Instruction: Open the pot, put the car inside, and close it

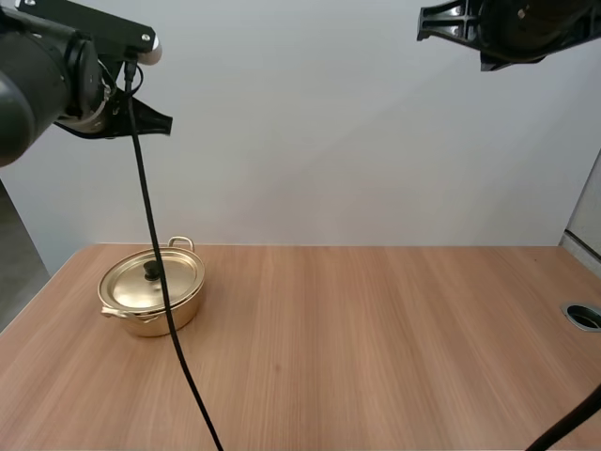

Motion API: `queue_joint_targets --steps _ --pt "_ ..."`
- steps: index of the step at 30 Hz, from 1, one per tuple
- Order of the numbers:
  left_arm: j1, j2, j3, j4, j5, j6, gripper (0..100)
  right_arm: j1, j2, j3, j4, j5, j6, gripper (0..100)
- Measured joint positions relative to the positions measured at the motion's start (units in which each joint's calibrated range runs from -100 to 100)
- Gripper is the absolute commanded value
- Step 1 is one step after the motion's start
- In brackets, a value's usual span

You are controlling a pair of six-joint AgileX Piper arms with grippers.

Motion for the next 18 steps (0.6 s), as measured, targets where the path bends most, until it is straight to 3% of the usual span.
queue_joint_targets --steps 4,9,18 --pt "-1.92 -7.55 6.49 -2.81 -4.30 -4.65 0 0.00 0.00 8.03 1.86 -11.00 0.96 0" --pt "-4.41 -17.09 16.60 -1.30 -17.54 -8.80 0 0.00 0.00 18.11 3.61 -23.62 0.96 0" --pt "-4.80 -34.14 34.69 -1.30 -39.56 -11.97 0 0.00 -1.25 36.63 3.96 -47.72 0.96 0"
